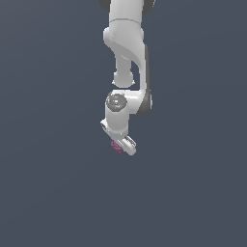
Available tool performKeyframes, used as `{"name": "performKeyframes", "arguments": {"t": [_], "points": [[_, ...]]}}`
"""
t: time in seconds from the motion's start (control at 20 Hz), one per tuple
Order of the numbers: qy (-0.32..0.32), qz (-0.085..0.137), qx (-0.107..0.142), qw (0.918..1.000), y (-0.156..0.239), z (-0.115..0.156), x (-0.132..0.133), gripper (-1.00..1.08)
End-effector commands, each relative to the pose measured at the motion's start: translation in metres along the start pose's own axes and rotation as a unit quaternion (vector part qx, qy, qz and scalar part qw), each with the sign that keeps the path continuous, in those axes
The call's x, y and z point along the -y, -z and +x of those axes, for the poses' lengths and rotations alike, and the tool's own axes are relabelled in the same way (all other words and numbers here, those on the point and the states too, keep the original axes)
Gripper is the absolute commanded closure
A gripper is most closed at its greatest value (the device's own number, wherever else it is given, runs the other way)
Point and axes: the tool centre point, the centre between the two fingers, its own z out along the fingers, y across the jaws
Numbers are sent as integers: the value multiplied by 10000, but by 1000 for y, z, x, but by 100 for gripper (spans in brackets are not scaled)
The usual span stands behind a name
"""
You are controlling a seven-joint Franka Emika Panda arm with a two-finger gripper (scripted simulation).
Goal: Pick up the object and move it to a goal position.
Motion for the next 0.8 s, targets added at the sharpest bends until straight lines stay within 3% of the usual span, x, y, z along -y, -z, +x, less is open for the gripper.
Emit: {"name": "performKeyframes", "arguments": {"t": [0.0, 0.35, 0.75], "points": [[-1, -1, 0, 10000, 0, -1, 1, 108], [-1, -1, 0, 10000, 5, -27, 17, 108], [-2, -4, 1, 10000, 18, -94, 60, 108]]}}
